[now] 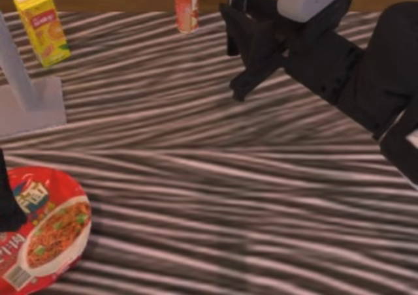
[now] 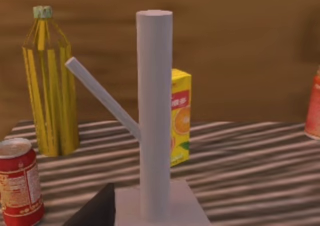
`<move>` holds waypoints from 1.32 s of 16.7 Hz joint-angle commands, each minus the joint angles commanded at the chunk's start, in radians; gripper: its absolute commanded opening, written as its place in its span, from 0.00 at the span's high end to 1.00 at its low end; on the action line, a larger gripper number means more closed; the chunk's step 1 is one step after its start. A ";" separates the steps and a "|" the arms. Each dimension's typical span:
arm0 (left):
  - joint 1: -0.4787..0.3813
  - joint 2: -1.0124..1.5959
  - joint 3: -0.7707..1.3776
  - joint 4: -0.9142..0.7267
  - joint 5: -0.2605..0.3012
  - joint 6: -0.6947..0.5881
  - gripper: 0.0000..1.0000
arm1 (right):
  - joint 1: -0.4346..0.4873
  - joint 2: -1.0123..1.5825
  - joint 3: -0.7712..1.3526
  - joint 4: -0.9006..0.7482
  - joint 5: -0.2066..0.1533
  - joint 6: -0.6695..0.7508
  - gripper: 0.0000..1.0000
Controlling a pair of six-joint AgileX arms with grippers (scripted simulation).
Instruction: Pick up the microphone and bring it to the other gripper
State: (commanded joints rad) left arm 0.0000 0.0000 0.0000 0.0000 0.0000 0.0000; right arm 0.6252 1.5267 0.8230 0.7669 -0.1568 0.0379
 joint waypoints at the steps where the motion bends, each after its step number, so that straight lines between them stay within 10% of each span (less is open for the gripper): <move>1: 0.000 0.000 0.000 0.000 0.000 0.000 0.00 | 0.001 -0.001 -0.001 -0.001 0.001 -0.001 1.00; 9: -0.062 0.068 0.054 0.034 -0.018 0.004 0.00 | 0.002 -0.002 -0.002 -0.001 0.002 -0.001 1.00; 22: -0.694 0.952 0.585 0.364 -0.214 0.050 0.00 | 0.002 -0.002 -0.002 -0.001 0.002 -0.001 1.00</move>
State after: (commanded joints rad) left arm -0.6944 0.9520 0.5853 0.3642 -0.2138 0.0501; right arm 0.6271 1.5250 0.8206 0.7658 -0.1547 0.0368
